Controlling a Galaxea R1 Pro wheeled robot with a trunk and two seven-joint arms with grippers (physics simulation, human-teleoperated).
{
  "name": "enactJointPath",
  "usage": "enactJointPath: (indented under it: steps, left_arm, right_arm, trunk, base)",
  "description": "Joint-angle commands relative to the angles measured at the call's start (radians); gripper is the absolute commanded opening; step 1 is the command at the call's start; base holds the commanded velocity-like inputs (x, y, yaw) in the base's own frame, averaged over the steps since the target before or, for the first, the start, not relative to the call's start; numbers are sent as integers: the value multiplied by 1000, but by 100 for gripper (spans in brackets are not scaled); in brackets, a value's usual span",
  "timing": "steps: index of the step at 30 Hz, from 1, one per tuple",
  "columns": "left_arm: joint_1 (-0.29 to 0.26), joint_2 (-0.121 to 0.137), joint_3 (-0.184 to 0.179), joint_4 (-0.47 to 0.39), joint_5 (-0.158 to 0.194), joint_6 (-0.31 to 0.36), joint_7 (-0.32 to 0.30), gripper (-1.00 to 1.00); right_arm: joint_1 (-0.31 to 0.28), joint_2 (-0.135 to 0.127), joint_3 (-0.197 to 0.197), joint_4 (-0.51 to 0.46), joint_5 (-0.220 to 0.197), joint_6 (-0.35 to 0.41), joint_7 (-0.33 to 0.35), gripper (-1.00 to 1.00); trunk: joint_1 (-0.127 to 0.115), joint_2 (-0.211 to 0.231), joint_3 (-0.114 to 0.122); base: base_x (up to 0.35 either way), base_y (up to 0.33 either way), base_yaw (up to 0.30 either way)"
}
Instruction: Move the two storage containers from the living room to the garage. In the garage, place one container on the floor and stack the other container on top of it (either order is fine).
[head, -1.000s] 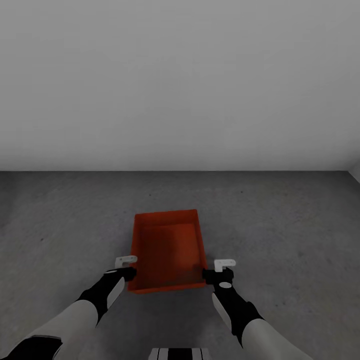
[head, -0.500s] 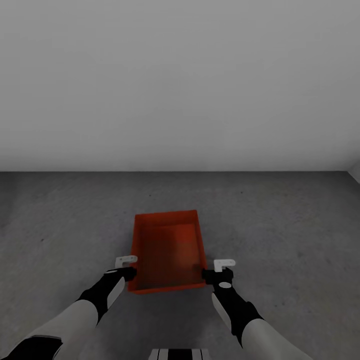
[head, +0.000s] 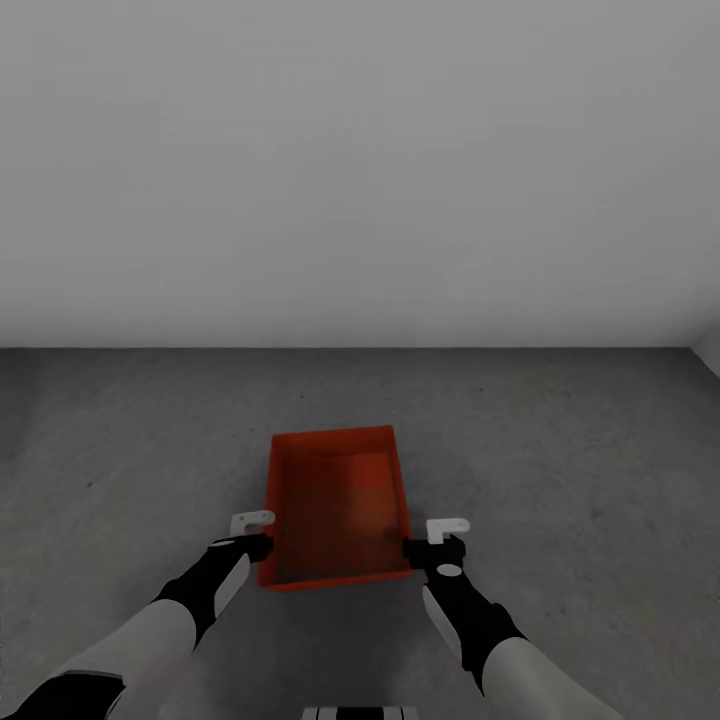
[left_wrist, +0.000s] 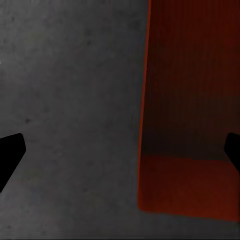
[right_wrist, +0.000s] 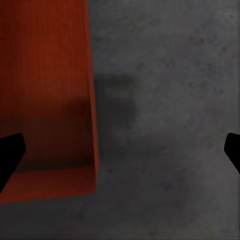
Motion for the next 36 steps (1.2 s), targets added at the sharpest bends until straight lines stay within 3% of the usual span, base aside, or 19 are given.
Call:
enactJointPath:
  steps: [1,36]
  left_arm:
    - [0,1,-7,-2,10,5,7,100]
    - [0,3,-6,-7,10,5,7,100]
  right_arm:
    - [0,-1,7,-1,-1,6,-8,100]
    - [0,1,6,-2,0,7,-9,100]
  trunk:
    - [-4,7,3]
    - [-138,252,112]
  base:
    - [0,0,0]
    - [0,0,0]
